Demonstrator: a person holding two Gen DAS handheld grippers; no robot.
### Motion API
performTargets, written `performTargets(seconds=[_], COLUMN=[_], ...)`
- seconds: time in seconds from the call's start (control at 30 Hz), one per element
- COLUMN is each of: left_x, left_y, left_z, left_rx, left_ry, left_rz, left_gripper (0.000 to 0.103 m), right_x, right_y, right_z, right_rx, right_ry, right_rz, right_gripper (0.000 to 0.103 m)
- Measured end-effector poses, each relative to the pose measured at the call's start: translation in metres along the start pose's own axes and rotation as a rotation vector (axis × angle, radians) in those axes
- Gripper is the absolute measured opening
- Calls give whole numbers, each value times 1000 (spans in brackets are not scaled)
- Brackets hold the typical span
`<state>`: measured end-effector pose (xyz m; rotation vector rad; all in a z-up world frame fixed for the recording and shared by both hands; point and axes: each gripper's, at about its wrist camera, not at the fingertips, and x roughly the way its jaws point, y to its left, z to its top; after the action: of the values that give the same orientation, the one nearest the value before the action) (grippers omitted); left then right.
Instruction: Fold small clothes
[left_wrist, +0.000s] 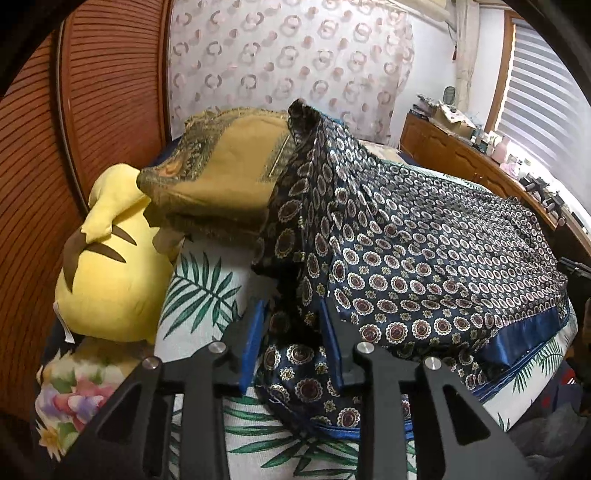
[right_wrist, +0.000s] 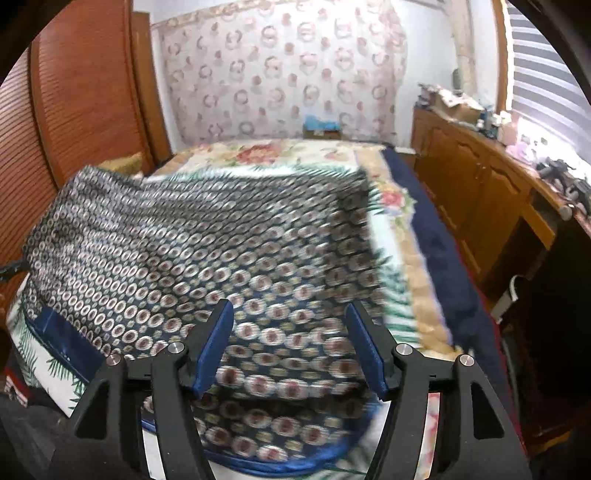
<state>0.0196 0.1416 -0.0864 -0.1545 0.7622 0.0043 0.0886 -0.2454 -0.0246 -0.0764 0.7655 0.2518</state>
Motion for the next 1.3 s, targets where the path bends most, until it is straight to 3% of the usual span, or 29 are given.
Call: performTargets(seconds=[0.4,0.5,0.73,1.3], left_x=[13,14,18,26], left_y=[6,6,7,8], left_z=[-10,-11,-7,7], left_rx=[-45,-44,-68,-128], left_ry=[50,49,49,35], left_rz=[-8,-5,-17,-78], left_gripper=[29,29,29,29], right_x=[38,40,43,45], right_y=[48,53,50,52], right_z=[-17,-21,-23,-23], right_rx=[-52,-69,-47,-43], right_ry=[78,83,86,85], right_rz=[4,-19,-36,-41], right_gripper=[65,71,86,89])
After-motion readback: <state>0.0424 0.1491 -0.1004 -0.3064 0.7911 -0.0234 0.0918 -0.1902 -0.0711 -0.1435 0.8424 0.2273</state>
